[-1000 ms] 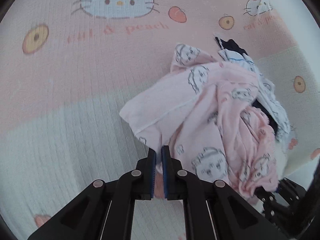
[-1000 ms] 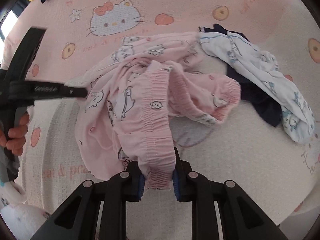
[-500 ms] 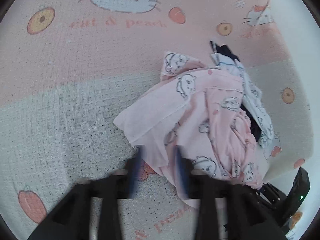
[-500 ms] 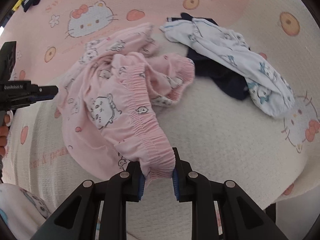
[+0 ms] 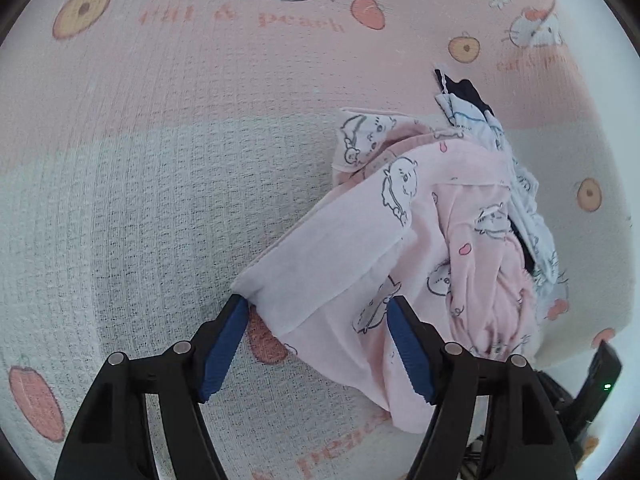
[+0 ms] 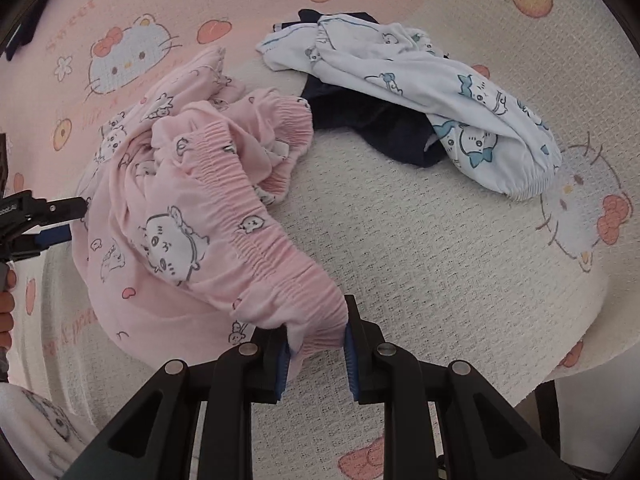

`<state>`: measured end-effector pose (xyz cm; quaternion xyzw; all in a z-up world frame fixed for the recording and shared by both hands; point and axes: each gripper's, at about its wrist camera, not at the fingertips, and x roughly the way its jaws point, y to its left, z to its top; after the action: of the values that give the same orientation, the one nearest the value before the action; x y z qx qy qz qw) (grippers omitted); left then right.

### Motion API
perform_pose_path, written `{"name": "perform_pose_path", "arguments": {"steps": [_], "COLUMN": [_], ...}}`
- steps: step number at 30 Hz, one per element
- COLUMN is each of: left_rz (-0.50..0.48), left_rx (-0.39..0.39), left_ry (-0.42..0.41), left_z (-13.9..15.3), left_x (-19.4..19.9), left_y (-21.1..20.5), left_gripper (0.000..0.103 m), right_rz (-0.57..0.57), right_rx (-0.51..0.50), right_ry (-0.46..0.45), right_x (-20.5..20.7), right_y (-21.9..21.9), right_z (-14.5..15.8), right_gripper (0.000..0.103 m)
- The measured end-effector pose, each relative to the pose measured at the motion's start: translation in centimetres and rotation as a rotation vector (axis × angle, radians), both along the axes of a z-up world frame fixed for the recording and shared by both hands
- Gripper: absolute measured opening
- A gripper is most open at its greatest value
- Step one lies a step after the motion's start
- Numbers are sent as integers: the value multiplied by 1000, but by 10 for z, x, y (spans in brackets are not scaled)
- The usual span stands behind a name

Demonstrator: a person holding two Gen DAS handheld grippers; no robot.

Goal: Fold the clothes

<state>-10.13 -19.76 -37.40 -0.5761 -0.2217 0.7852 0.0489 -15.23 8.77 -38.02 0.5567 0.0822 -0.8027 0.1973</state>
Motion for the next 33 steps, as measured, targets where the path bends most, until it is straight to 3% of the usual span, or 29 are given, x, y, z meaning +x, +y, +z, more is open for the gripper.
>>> {"name": "perform_pose_path", "arguments": {"steps": [1,2,3,5,7,11,14,19,21,23,25,28,33], "left_rz": [3,9,19,39,61,115,114,63,55,56,57,28,-79], "left_rx": [-11,-19,-20,-12,-1,23,-10,-103,-149,-202,-251,-346,-536], "left_ry": [2,4,6,11,19,36,64,94,107,124,145,191,261], "left_z": [1,3,4,4,3,2,2,4,4,3,3,3,6], "left_x": [-1,-2,-3,-4,-5,-4,-1,1,3,5,7,10,15], "left_y": [0,0,-1,-5,-8,-12,-7,7,10,12,13,20,46], "left_gripper": [70,70,70,70,70,70,70,70,65,49,46,28,18], "right_rz": [-8,-18,-32,-62,-97,-182,-244,-251,-251,-235,-221,-217,-181], "right_rx": [-10,-20,-22,-23,-43,-246,-378,-491,-510,-519,-504,-475,-403], "right_ry": [-2,-12,-12,-9,-19,-153,-215,-257,-262,-245,-207,-151,-100], "right_x": [0,0,2,5,9,13,16,24,20,26,26,24,22], "right_y": [2,4,7,13,21,45,59,61,58,49,43,34,21], "right_z": [0,0,0,1,3,-1,-4,-7,-9,-6,-7,-5,-1], "right_gripper": [24,33,53,66,66,66,66,66,66,66,66,66,66]}}
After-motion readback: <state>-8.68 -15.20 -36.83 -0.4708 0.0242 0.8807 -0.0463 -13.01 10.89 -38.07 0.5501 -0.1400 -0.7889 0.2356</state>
